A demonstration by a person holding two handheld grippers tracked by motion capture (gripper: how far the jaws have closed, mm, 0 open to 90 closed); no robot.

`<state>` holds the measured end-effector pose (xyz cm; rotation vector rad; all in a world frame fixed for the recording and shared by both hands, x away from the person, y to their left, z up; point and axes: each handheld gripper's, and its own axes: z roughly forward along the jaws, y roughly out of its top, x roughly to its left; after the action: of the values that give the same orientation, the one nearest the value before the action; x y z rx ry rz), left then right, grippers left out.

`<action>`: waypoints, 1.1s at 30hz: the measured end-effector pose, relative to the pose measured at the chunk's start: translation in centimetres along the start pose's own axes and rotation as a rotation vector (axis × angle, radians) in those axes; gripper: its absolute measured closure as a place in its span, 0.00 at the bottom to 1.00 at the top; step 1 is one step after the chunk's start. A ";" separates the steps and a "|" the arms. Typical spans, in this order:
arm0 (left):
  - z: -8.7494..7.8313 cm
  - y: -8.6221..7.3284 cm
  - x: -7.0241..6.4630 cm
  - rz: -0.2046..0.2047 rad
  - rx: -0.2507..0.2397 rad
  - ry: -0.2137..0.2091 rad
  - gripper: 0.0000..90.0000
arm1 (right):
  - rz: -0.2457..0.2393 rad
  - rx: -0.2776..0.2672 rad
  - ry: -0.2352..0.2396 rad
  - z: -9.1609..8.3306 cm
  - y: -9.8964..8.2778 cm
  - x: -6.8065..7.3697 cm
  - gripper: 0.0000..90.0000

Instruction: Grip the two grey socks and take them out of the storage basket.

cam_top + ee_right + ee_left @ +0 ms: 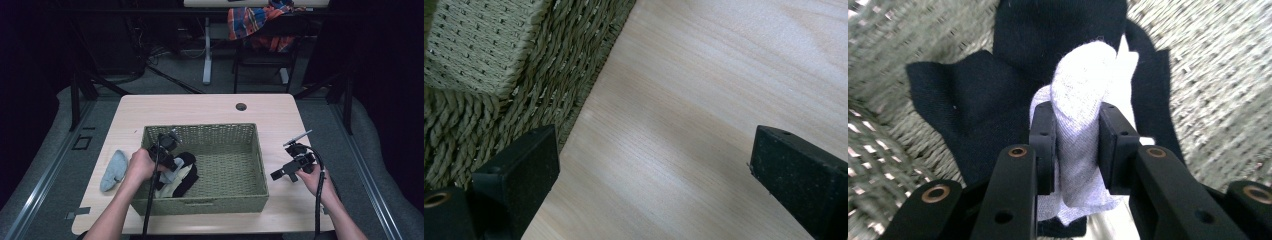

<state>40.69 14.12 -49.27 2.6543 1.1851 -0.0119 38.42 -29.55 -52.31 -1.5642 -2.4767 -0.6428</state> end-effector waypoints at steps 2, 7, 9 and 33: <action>-0.9 -0.2 -0.1 -0.003 -0.032 -0.004 0.79 | 0.005 -0.004 -0.001 0.0 0.0 0.0 0.06; -2.7 -0.8 -0.2 -0.002 -0.089 -0.003 0.79 | -0.019 0.025 0.000 -0.2 0.1 -0.2 0.06; -3.2 -0.9 -0.2 -0.003 -0.106 -0.003 0.79 | 0.004 -0.006 0.000 -0.1 0.0 0.0 0.06; -9.1 -1.9 -0.6 0.024 -0.231 0.060 0.80 | 0.004 0.001 -0.005 0.0 0.0 -0.1 0.06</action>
<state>38.06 16.84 -40.78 2.4812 1.0996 0.1986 38.43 -29.58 -52.37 -1.5718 -2.4763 -0.6381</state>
